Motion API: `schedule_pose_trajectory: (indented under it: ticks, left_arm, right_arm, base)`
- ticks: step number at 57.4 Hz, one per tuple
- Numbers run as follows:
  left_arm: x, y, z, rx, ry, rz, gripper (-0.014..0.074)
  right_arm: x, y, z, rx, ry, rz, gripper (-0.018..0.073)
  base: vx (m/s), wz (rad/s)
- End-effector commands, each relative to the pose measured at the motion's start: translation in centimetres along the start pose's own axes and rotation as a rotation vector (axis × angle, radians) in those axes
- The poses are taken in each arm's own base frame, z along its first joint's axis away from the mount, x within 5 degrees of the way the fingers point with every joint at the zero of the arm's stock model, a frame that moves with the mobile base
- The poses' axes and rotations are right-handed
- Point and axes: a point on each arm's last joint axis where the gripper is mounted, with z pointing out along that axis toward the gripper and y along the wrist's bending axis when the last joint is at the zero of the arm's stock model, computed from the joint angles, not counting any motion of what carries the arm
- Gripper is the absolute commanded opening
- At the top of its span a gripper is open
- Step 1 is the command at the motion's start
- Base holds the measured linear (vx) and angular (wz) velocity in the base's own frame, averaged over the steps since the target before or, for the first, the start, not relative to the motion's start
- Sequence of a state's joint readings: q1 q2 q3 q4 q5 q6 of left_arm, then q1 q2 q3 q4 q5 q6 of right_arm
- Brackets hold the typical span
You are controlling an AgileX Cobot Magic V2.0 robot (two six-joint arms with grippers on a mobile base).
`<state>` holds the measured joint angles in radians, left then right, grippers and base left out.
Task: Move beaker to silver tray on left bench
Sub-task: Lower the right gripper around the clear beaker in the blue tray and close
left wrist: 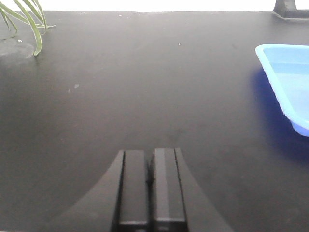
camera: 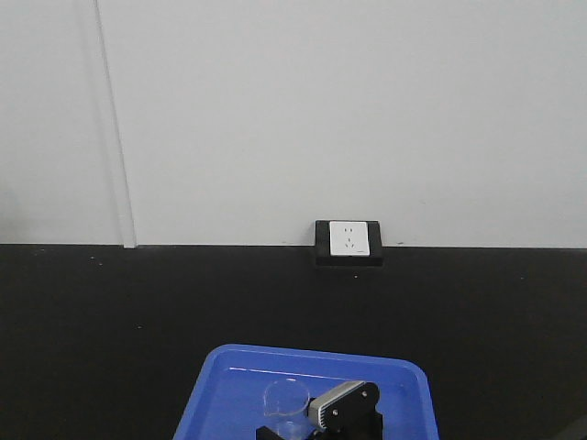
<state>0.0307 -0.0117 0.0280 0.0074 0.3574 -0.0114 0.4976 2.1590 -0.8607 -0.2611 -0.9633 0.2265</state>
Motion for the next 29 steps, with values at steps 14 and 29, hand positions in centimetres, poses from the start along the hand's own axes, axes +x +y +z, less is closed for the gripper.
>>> schedule_pose_trajectory:
  ticks: [14, 29]
  left_arm:
    - [0.1, -0.1, 0.2, 0.008, -0.065, -0.011, 0.0001]
    - [0.1, -0.1, 0.2, 0.008, -0.065, -0.011, 0.0001]
  right_arm:
    - [-4.7, 0.1, 1.0, -0.02, -0.181, -0.036, 0.058]
    - [-5.0, 0.0, 1.4, -0.011, -0.162, -0.04, 0.058]
  base:
    - [0.0, 0.0]
    - [0.0, 0.0]
